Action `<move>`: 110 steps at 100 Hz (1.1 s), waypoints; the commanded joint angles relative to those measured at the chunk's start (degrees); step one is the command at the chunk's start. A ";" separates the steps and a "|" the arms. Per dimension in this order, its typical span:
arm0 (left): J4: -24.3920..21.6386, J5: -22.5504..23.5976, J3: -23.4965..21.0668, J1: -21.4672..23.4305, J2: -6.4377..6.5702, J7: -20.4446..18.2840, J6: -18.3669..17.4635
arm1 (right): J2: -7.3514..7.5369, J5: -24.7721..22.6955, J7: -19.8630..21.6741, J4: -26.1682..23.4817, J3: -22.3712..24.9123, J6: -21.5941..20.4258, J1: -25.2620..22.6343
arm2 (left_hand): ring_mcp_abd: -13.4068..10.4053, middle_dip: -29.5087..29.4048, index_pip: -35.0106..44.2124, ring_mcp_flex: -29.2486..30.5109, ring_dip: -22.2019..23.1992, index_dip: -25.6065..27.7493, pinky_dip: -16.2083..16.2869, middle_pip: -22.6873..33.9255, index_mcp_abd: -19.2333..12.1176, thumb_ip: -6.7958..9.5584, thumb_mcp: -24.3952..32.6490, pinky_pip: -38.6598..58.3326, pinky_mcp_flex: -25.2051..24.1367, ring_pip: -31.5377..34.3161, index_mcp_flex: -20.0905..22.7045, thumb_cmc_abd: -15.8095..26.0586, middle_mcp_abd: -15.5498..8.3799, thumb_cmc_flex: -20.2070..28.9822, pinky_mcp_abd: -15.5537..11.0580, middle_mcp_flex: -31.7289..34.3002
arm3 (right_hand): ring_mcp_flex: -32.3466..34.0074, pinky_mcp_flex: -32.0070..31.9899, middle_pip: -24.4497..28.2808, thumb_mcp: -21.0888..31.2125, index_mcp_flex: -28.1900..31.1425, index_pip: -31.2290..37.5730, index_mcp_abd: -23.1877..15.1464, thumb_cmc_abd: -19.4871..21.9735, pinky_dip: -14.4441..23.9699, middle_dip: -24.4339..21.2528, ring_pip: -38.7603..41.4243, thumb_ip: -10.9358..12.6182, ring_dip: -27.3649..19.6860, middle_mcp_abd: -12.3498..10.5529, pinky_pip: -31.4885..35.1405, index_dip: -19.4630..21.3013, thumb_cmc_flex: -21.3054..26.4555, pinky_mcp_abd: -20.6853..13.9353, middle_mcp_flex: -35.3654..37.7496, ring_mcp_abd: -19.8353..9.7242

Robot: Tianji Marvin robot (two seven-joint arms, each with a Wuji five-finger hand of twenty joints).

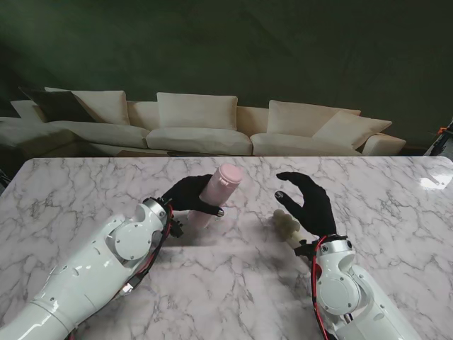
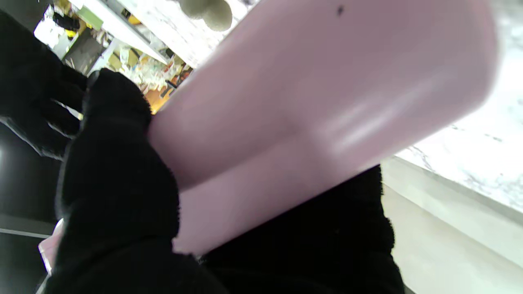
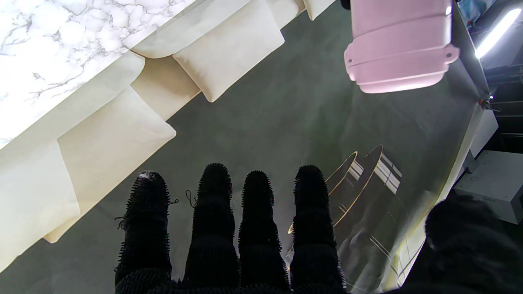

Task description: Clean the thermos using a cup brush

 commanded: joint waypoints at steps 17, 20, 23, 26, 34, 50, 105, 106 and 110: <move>-1.53 8.57 -1.57 -0.24 3.17 -2.63 -4.88 | -0.22 0.35 0.15 -0.22 0.35 -0.19 -0.53 | -3.70 3.98 14.33 6.25 5.03 6.54 0.50 2.58 -15.05 2.25 24.63 5.72 3.11 13.00 0.80 10.17 -6.03 16.86 -5.89 5.68 | -0.67 0.09 1.31 -1.09 -2.74 -0.71 1.04 1.45 1.10 0.24 0.69 1.47 0.79 0.17 -0.19 -0.07 1.59 -0.41 -0.98 -0.30; -1.59 9.86 -1.66 -0.15 3.36 -2.40 -5.45 | -0.19 0.39 0.34 -0.32 0.37 -0.14 -0.59 | -3.71 4.11 14.24 6.13 5.08 6.61 0.47 2.44 -15.08 2.25 24.57 5.56 2.98 12.85 0.84 10.29 -6.19 16.92 -5.95 5.71 | -0.43 0.39 1.33 -1.04 -3.24 -0.86 1.33 0.93 1.16 0.25 0.79 1.48 0.83 0.13 -0.03 -0.12 1.67 -0.36 -0.94 -0.07; -1.70 11.16 -1.73 -0.03 3.53 -2.06 -5.96 | -0.14 0.49 0.65 -0.45 0.39 -0.11 -0.65 | -3.91 5.19 13.35 6.16 5.80 7.42 0.64 1.07 -15.30 2.45 23.78 5.20 2.99 12.13 0.99 10.49 -6.44 17.26 -6.04 6.00 | -0.22 0.69 1.30 -0.94 -3.84 -1.02 1.74 0.36 1.22 0.23 0.86 1.50 0.85 0.17 0.13 -0.16 1.71 -0.47 -1.01 0.09; -1.86 12.31 -1.79 0.16 3.67 -1.69 -6.47 | -0.09 0.59 0.98 -0.55 0.37 -0.08 -0.69 | -3.97 5.36 13.17 6.11 5.91 7.51 0.67 0.90 -15.41 2.48 23.64 5.15 2.97 12.03 0.91 10.64 -6.62 17.21 -6.16 6.00 | 0.00 1.17 1.30 -0.82 -4.39 -1.13 2.04 -0.30 1.31 0.23 0.91 1.51 0.87 0.30 0.37 -0.19 1.61 -0.66 -1.05 0.20; -2.41 15.72 -1.72 0.57 4.00 -0.12 -7.82 | 0.08 0.64 1.91 -0.80 0.25 0.10 -0.73 | -4.34 5.53 13.19 5.92 5.99 7.68 0.65 0.83 -15.62 2.49 23.45 5.03 2.85 11.98 0.84 10.79 -7.19 17.08 -6.54 5.81 | 1.34 3.25 1.46 3.20 -6.28 -1.26 3.71 -2.99 1.91 0.29 1.47 1.19 1.20 0.91 1.99 -0.36 -1.36 -1.32 -1.35 1.16; -4.85 21.66 -1.79 2.49 4.50 3.18 -9.38 | 0.39 1.18 4.06 -2.18 -0.30 1.46 -1.06 | -4.73 5.86 13.20 5.72 6.13 8.04 0.61 0.79 -15.97 2.54 23.26 4.90 2.87 11.94 0.60 11.12 -7.52 17.15 -6.86 5.47 | 9.38 13.39 2.30 7.52 -9.15 -1.99 8.10 -6.97 2.88 0.55 5.11 0.22 2.54 4.88 8.62 -1.61 -5.62 -2.20 -1.06 8.18; -8.72 29.80 -1.14 6.63 4.91 10.02 -5.44 | 4.08 -7.05 22.57 -16.28 -4.64 25.78 -1.72 | -5.55 6.15 12.60 6.03 6.66 8.83 0.48 1.04 -15.59 3.08 22.73 4.78 3.65 12.01 0.12 11.72 -7.61 17.05 -7.83 5.03 | 42.73 49.64 10.49 12.33 2.18 0.04 14.93 -3.07 3.46 3.68 35.88 -0.43 14.69 8.34 39.91 -5.06 -20.23 0.56 22.10 7.87; -8.78 29.86 -1.19 6.69 4.92 10.03 -5.45 | 4.08 -6.95 22.75 -16.31 -4.88 26.05 -1.52 | -5.55 6.15 12.59 6.04 6.66 8.83 0.47 1.04 -15.58 3.08 22.72 4.78 3.66 12.00 0.12 11.72 -7.59 17.03 -7.84 5.02 | 42.80 49.87 10.55 12.27 2.42 0.09 15.05 -2.90 3.40 3.70 36.20 -0.45 14.75 8.55 40.05 -5.05 -20.43 0.68 22.34 7.92; -9.03 30.06 -1.34 6.91 4.95 10.11 -5.50 | 4.05 -6.46 23.21 -16.35 -5.82 27.04 -0.72 | -5.63 6.13 12.56 6.08 6.67 8.86 0.46 1.07 -15.56 3.10 22.69 4.77 3.69 11.98 0.12 11.73 -7.61 17.01 -7.91 5.03 | 42.82 50.76 10.87 12.04 3.37 0.19 15.13 -2.35 3.14 3.77 38.01 -0.51 15.11 8.88 40.76 -5.09 -21.19 1.03 23.57 8.03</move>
